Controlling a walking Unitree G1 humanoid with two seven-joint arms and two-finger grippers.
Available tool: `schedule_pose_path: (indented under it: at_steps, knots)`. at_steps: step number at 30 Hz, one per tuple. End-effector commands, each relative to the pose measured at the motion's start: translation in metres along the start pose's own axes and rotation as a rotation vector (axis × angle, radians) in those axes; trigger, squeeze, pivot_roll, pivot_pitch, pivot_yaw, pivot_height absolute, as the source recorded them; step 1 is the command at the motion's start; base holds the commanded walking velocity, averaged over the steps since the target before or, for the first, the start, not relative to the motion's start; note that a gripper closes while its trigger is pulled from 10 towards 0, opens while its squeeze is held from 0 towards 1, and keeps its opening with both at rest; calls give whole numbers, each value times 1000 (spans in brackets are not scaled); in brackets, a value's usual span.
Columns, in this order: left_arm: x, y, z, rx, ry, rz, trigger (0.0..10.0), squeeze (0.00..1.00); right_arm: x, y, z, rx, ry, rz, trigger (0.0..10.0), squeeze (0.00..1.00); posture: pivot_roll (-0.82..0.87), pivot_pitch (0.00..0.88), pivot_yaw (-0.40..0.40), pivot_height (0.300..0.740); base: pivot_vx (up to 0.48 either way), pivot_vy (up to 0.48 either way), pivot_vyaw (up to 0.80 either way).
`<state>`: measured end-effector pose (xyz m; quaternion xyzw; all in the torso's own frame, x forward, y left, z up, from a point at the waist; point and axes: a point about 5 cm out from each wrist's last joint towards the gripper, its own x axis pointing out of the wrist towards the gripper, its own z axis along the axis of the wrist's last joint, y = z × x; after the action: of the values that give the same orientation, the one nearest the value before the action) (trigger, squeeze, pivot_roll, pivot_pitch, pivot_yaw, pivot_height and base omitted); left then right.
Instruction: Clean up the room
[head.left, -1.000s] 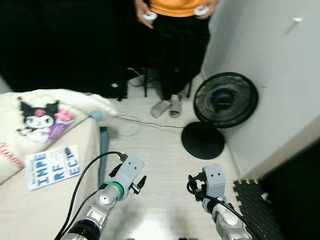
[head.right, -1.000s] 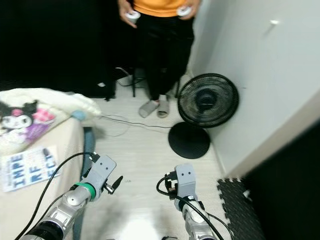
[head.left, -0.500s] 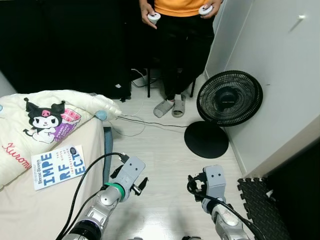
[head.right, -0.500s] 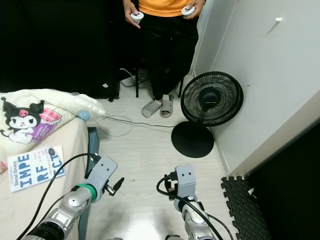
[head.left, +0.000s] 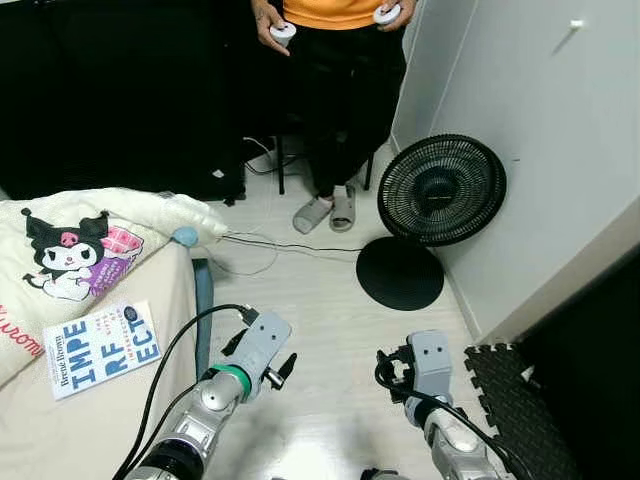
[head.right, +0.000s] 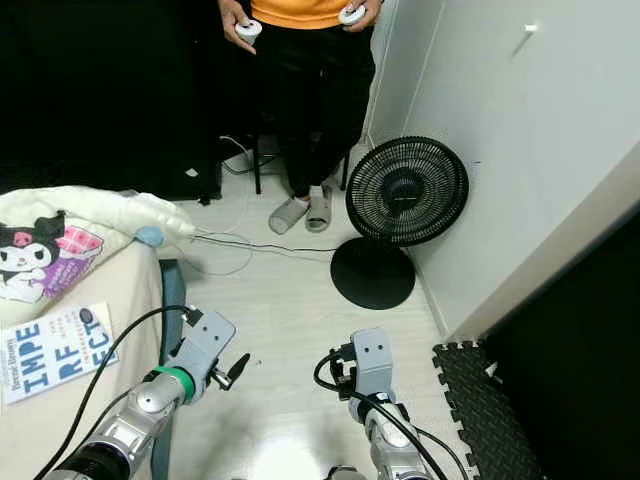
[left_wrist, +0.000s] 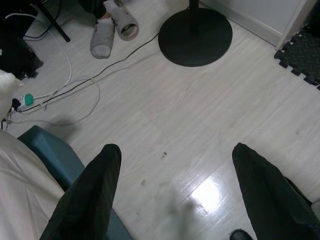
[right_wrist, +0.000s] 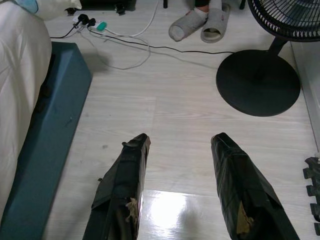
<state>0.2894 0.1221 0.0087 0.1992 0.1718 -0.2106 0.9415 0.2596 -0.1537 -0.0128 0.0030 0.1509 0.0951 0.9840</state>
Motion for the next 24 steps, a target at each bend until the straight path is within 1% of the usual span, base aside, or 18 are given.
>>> schedule_pose_path:
  at_steps: [1,6,13,24]
  knots:
    - [-1,-2,-5,-3,11,-7,10000,0,-4,0,-7,6,27,-1,10000,0,11,61,40,740,0,0,0]
    - [-1,0,-4,4,9,2,10000,0,-4,0,-7,6,25,-1,10000,0,11,62,40,740,0,-247,0]
    - [-2,2,-5,1,11,17,10000,0,-4,0,-7,4,25,-1,10000,0,11,65,38,740,0,-425,0]
    - [-1,2,-5,3,10,19,10000,0,-5,-1,-8,5,28,-4,10000,0,9,68,40,740,0,-337,0]
